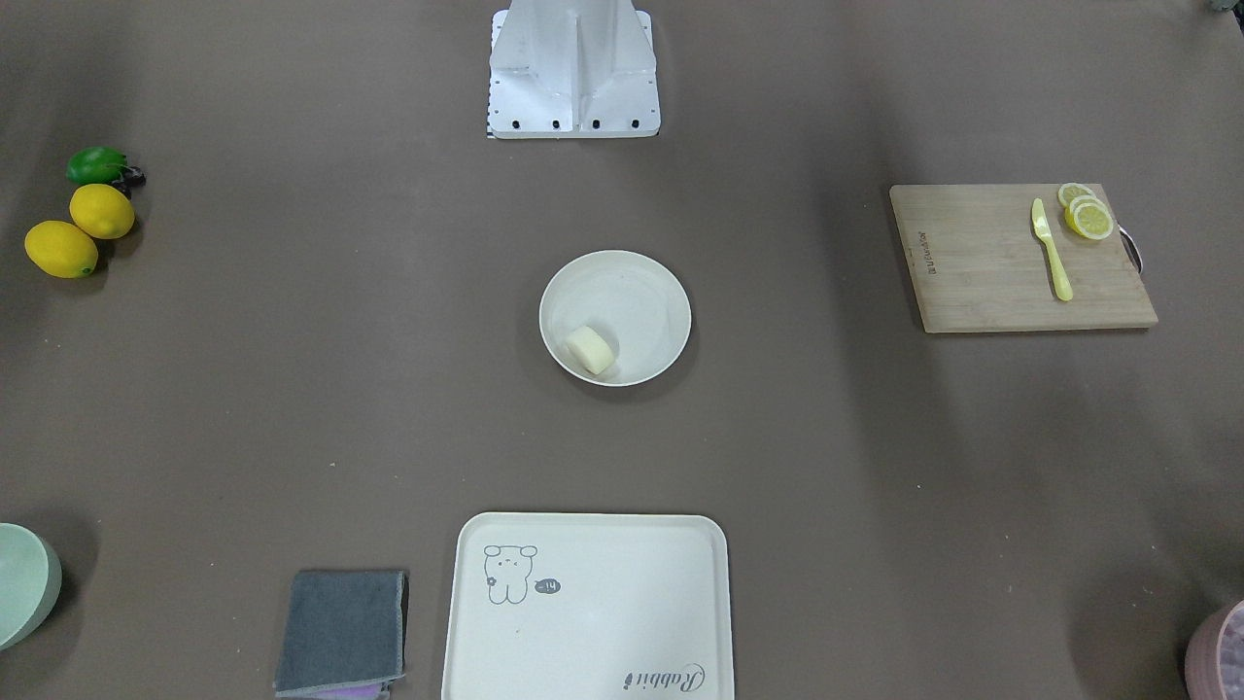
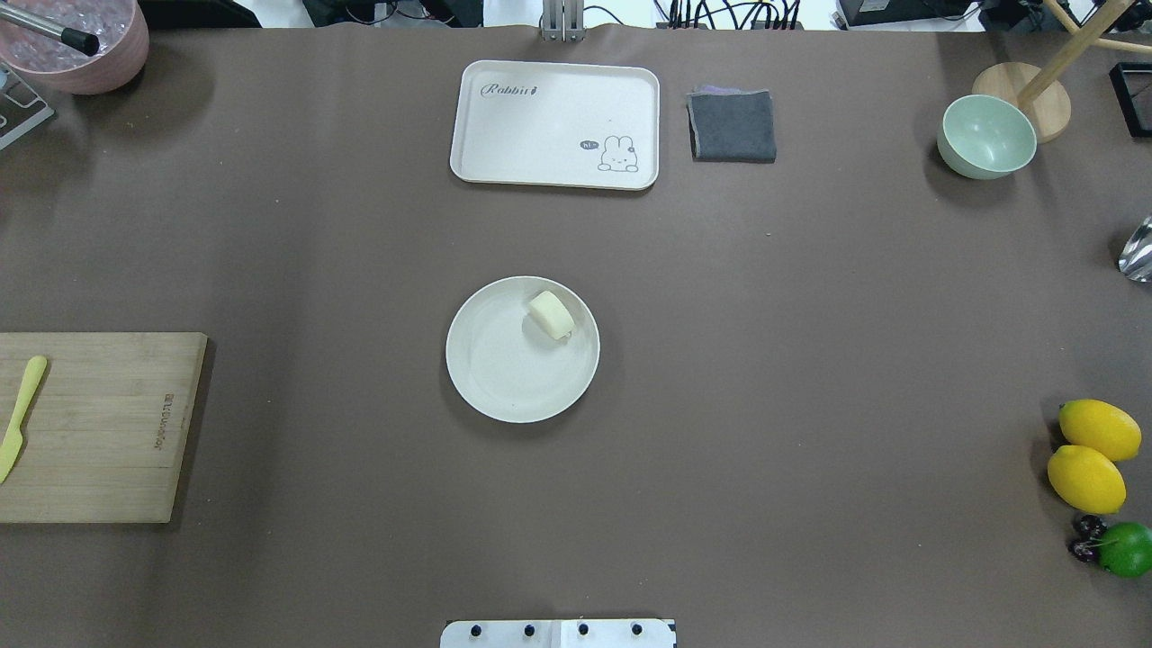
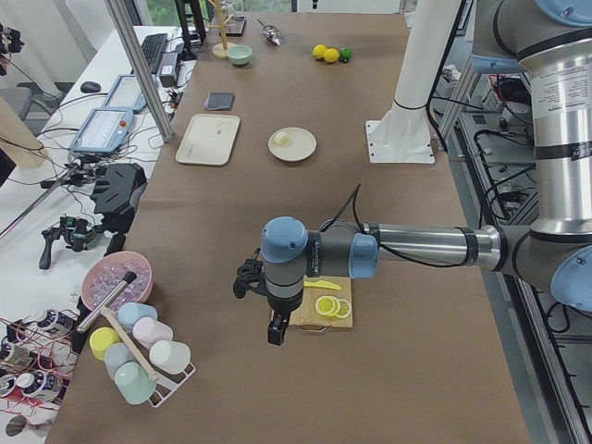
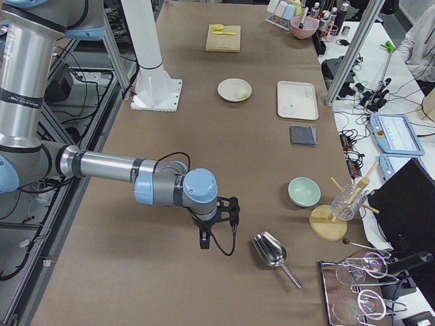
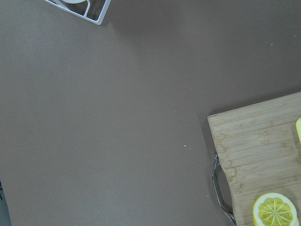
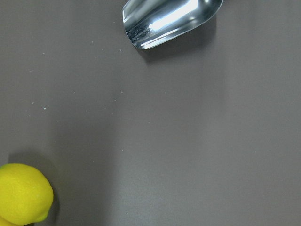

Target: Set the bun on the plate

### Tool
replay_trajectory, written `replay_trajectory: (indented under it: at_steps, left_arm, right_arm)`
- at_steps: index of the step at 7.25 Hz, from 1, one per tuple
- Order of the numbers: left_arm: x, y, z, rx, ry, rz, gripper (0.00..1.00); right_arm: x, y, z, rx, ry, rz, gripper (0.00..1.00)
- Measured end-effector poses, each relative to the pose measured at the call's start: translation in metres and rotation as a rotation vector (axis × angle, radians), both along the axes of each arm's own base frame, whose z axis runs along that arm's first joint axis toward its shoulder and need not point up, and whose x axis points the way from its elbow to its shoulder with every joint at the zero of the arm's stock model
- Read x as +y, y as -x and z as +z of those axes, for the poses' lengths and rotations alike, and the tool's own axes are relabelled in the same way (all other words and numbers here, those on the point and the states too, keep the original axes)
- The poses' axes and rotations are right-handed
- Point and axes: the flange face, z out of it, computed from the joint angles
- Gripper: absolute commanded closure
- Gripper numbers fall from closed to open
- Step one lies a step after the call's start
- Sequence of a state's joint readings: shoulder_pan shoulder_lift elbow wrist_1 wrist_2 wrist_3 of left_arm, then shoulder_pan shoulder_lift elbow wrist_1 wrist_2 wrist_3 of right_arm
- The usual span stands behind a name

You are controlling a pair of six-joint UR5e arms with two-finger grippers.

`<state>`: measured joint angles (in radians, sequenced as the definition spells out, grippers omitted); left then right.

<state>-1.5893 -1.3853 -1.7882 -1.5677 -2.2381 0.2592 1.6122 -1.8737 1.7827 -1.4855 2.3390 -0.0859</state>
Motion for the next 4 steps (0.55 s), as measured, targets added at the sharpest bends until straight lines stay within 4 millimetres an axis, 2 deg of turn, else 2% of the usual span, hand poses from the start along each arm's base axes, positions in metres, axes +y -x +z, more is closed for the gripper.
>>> replay_trajectory:
  at_steps: [4]
  left_arm:
    - [-0.0029,0.0000,-0.0021,0.000,-0.005,0.000,0.02]
  right_arm:
    - [-0.0001,0.0000,0.0011,0.000,0.002,0.000,0.00]
